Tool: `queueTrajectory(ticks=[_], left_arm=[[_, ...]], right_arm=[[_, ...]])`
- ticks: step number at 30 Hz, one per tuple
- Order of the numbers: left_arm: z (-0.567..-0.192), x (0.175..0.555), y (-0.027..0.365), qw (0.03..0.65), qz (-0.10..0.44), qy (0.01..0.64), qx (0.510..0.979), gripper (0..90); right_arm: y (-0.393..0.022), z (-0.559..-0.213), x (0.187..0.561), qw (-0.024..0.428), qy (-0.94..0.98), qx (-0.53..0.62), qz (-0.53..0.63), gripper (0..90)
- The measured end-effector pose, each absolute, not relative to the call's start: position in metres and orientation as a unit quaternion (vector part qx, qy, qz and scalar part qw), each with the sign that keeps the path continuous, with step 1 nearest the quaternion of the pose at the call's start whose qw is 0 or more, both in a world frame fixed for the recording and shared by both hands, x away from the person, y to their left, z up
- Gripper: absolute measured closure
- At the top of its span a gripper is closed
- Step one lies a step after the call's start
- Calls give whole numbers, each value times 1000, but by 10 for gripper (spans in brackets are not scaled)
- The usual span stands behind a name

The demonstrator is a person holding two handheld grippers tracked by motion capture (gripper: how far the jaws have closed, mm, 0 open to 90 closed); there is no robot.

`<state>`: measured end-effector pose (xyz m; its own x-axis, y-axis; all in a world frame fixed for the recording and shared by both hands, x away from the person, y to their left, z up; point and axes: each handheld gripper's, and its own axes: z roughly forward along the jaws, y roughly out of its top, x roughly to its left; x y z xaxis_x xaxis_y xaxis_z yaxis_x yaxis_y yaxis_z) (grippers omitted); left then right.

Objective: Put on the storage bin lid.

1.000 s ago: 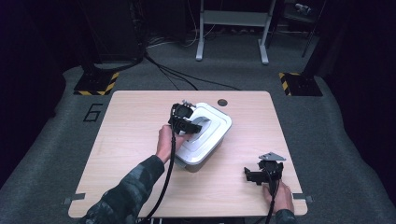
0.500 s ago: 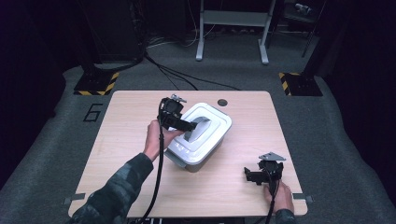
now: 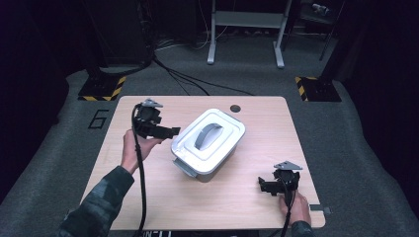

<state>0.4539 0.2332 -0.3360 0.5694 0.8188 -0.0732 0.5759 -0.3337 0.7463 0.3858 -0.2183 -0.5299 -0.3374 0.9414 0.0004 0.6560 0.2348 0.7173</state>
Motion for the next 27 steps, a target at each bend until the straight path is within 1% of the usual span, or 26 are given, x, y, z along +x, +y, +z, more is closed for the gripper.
queueTrajectory(ticks=[6, 13, 18, 23, 25, 27], left_arm=[[-359, 438, 269, 379, 181, 459, 783, 146], [-400, 421, 306, 364, 190, 483, 773, 146], [-437, 412, 330, 352, 183, 507, 766, 135], [-487, 401, 348, 317, 191, 521, 770, 122], [-504, 398, 354, 311, 186, 529, 767, 122], [-517, 396, 358, 313, 186, 534, 763, 101]], right_arm=[[-218, -530, 386, 224, 753, 530, 319, 0], [-218, -530, 386, 224, 753, 530, 319, 0], [-218, -530, 386, 224, 753, 530, 318, 0], [-218, -530, 386, 224, 753, 530, 318, 0], [-218, -530, 386, 223, 753, 530, 318, 0], [-218, -530, 386, 223, 753, 530, 318, 0]])
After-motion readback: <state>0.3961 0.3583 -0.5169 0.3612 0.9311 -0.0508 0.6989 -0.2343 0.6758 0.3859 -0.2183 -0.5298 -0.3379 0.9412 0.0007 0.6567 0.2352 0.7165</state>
